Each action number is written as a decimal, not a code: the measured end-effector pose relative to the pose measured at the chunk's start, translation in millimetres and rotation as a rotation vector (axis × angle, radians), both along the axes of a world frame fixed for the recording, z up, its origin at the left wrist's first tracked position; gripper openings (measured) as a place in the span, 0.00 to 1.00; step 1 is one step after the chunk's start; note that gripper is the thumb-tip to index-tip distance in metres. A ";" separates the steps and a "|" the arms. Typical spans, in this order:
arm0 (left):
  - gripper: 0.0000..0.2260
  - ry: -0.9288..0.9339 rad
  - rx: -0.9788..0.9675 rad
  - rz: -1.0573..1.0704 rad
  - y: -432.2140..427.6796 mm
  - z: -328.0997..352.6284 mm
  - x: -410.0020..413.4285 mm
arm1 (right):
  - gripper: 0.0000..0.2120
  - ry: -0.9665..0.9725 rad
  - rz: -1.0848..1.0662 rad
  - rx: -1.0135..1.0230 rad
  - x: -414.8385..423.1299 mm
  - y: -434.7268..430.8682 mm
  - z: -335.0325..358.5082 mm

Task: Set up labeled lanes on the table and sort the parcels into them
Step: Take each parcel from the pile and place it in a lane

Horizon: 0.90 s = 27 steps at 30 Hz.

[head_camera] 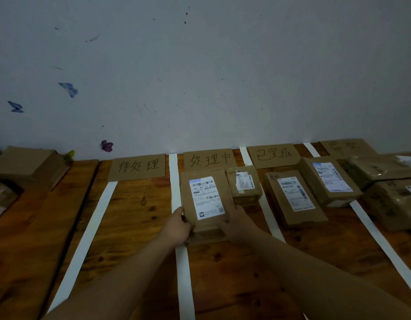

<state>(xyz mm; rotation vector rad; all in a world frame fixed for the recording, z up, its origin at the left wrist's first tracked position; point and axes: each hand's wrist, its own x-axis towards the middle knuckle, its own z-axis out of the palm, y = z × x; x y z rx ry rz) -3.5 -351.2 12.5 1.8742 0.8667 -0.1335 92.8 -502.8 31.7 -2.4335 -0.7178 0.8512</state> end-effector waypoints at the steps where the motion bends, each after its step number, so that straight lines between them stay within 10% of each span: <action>1: 0.22 0.008 0.010 -0.017 1.7 0.9 0.6 | 0.35 0.002 -0.003 -0.017 -0.3 1.6 0.3; 13: 0.31 0.107 0.273 0.008 86.7 78.9 -76.3 | 0.29 -0.291 0.248 -0.015 -17.6 84.8 64.2; 27: 0.31 0.156 0.553 0.315 253.6 147.3 -441.3 | 0.34 -0.299 0.638 0.072 -311.7 310.3 124.4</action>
